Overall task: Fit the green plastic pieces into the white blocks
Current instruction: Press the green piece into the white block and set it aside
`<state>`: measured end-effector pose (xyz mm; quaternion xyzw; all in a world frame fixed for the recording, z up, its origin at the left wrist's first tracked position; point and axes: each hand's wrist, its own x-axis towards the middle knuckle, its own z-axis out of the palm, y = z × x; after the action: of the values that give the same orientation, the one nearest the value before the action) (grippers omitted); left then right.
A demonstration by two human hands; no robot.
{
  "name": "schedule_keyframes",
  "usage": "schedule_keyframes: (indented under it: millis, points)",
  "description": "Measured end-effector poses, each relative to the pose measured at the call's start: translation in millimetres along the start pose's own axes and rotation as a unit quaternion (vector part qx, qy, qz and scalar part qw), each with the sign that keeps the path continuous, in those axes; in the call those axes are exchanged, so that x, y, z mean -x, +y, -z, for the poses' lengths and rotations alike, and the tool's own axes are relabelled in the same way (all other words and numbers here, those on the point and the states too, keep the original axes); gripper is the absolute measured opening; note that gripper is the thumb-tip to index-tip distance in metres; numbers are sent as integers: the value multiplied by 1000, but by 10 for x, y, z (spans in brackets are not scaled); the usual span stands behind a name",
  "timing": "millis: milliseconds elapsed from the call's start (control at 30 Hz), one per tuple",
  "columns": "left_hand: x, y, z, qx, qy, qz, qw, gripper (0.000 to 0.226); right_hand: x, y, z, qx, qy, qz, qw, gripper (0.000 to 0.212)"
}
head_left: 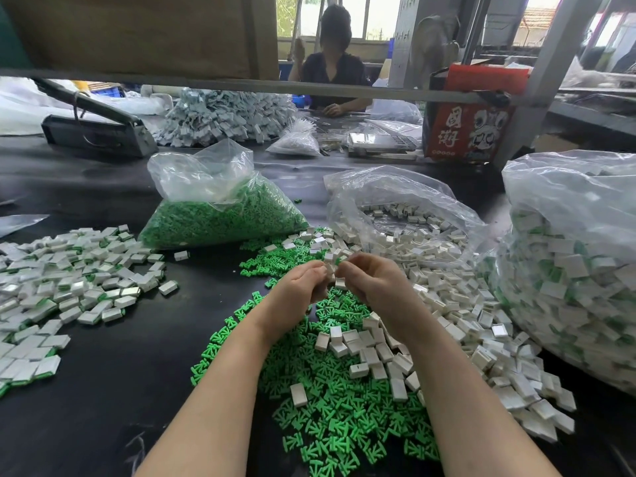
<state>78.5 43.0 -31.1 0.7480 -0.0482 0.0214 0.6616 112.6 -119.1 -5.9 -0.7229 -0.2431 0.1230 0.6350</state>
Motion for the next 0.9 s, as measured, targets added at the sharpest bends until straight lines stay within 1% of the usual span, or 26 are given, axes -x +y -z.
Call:
schedule_keyframes:
  millis: [200,400,533,633,767,900]
  points:
    - [-7,-9,26,-10,8,-18,1000,26,-12,-28,-28,35,1,-2,999,19]
    - [-9,-3,2,-23,-6,-22,999,31,-20,-18,-80,76,5,5,997,26]
    - [-12,-4,-3,-12,-13,-18,1000,34,-35,-1,-76,87,-4,10,996,26]
    - [-6,5,5,-6,-18,-21,1000,32,-44,10,-67,82,-19,10,996,25]
    - [14,13,20,-23,-30,-22,999,24,-34,8,-41,70,-41,2,997,24]
    - [4,10,34,-35,-40,-20,998,31,-20,17,-36,32,-47,-23,998,22]
